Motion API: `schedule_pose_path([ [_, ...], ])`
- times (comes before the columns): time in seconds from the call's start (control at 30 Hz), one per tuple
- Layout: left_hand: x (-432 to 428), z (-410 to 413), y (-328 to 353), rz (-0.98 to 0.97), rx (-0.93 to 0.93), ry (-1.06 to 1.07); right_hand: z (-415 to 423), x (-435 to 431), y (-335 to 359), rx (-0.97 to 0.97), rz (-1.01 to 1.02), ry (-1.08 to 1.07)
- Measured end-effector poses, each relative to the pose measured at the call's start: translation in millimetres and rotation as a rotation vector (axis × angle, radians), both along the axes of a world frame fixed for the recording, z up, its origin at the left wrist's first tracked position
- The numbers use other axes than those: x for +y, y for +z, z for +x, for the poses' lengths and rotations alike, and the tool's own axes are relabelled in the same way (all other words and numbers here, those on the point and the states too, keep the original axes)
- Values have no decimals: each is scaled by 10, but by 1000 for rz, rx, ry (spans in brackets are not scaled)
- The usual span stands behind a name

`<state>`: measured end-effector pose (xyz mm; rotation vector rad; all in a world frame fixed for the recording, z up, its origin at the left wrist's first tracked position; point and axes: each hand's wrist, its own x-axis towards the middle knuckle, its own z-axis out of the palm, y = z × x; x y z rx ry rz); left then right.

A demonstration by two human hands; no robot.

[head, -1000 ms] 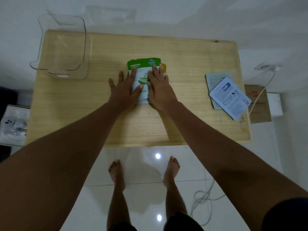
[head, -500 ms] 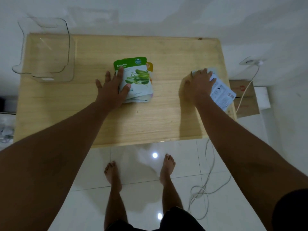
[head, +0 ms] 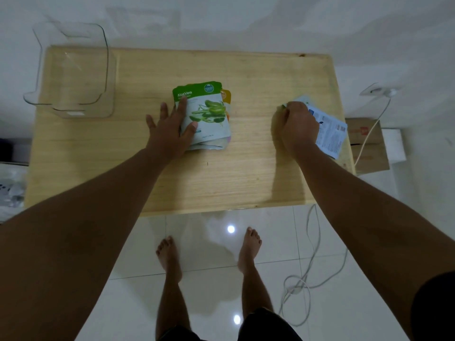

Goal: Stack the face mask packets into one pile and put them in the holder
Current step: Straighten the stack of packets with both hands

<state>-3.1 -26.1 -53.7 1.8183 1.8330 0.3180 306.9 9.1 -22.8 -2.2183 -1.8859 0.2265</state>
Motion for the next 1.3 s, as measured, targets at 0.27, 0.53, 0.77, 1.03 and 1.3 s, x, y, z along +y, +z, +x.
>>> schedule_pose_path([
  [0.27,12,-18,-1,-19,1,-3,-538,35,451,395,307,85],
  [0.53,4,-44,28,-32,-54,-17,-1032,190,830,704,560,29],
  [0.77,-9,-29,46,-17,-129,51,-1365,202,434,719,302,-39],
  [1.03,-34,-25,43,19,-67,11,-1536,0,-2,277,-133,472],
  [1.3,-42,-17,18,37,-37,5,-1524,-72,1,230,-153,512],
])
